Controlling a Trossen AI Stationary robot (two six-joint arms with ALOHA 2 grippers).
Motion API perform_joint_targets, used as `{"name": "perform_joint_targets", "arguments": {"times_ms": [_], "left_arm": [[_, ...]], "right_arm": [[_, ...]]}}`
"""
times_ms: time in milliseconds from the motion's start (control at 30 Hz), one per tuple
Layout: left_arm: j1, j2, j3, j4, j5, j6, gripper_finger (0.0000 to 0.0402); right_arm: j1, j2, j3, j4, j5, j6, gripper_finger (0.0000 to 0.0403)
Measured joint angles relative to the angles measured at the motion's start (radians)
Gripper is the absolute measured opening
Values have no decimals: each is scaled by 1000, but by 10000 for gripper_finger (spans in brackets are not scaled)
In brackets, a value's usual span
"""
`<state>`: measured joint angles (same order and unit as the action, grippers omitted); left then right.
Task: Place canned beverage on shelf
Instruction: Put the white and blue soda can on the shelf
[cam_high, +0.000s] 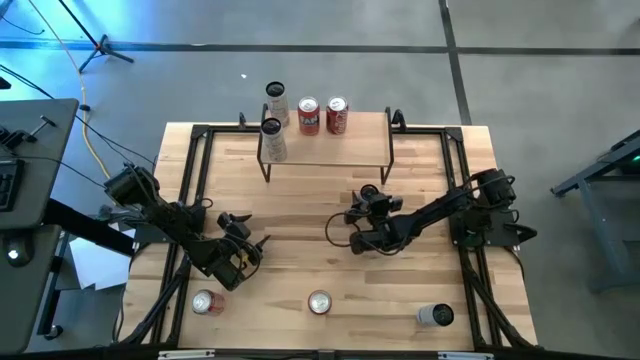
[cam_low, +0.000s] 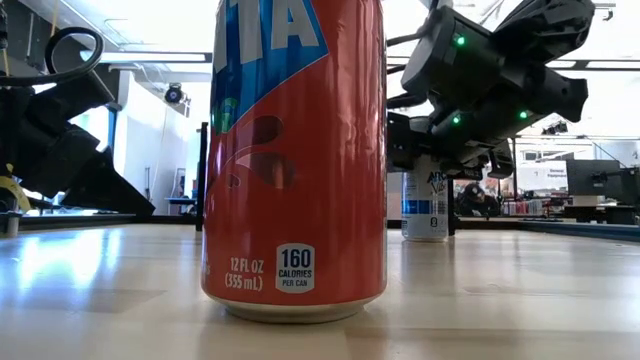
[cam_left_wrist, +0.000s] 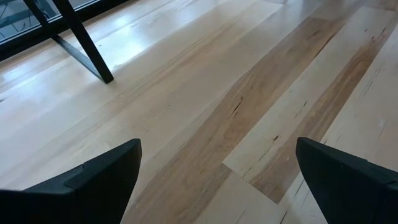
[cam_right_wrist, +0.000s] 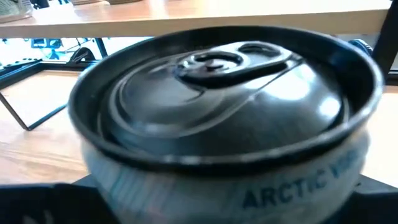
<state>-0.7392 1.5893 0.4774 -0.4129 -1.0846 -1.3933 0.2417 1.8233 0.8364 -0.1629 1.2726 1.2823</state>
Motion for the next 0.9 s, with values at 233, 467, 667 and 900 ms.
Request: {"name": "perform_joint_targets", "arguments": {"times_ms": [233, 467, 667, 900], "left_arm": [[0, 0, 0, 1, 1, 0, 400], [0, 0, 0, 4, 1, 0, 400], [0, 0, 0, 4, 1, 0, 400], [0, 0, 0, 6, 1, 0, 400]], "right_arm": [[0, 0, 0, 7, 1, 0, 282], [0, 0, 0, 7, 32, -6, 232], [0, 0, 0, 12, 35, 29, 229], [-3, 0, 1, 27, 27, 138, 229]]}}
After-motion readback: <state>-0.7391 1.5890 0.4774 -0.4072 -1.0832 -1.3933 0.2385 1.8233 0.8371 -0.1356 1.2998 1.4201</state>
